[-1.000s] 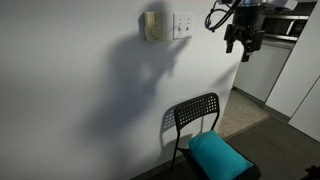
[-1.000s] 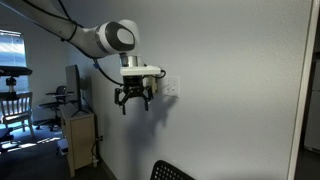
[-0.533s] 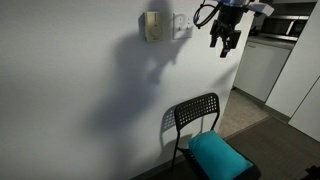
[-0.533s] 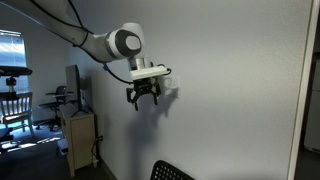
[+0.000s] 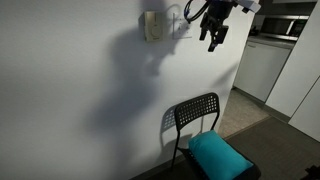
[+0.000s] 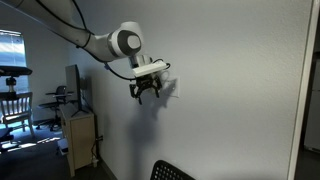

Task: Flip the switch on the wall.

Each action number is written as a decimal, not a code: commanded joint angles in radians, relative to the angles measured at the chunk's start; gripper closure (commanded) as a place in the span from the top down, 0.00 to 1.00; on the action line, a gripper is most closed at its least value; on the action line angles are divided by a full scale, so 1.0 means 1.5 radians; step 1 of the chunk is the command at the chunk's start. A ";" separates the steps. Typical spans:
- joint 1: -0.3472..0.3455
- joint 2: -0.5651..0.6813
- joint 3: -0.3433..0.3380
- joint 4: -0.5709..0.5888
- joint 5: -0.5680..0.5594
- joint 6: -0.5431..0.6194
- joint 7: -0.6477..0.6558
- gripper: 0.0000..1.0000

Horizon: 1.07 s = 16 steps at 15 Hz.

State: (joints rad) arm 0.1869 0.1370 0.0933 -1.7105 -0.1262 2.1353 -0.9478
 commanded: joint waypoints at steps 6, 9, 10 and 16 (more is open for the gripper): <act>-0.001 0.014 0.036 0.022 -0.066 0.027 -0.022 1.00; 0.006 0.041 0.051 0.065 -0.094 0.039 -0.027 1.00; 0.008 0.050 0.055 0.078 -0.096 0.041 -0.031 1.00; 0.007 0.148 0.057 0.191 -0.093 0.013 -0.040 1.00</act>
State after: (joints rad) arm 0.2065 0.2639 0.1770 -1.5405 -0.2568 2.1817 -0.9752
